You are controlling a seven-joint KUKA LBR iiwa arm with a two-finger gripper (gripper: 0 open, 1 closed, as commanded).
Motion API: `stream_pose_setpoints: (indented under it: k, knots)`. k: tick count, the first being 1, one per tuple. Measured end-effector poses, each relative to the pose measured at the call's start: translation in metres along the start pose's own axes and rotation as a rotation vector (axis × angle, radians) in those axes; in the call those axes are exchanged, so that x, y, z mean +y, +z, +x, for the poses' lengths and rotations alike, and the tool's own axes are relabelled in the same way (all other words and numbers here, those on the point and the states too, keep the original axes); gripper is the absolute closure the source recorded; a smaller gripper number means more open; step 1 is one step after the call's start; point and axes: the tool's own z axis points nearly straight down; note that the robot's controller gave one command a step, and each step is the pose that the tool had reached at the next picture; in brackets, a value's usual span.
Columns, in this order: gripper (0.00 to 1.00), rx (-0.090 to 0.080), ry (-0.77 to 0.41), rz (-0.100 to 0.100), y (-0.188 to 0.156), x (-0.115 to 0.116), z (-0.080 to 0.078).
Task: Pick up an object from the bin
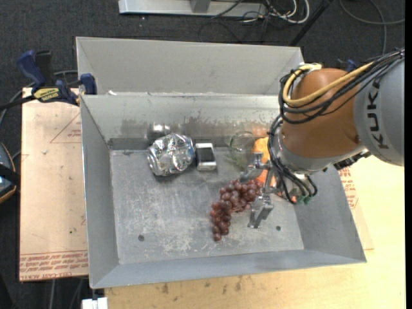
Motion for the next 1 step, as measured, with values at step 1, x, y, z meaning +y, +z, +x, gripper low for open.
stream_pose_setpoints:
  k: [1]
  knots:
    - [0.00,-0.008,-0.180,0.000,0.0378,-0.0058,-0.0178]
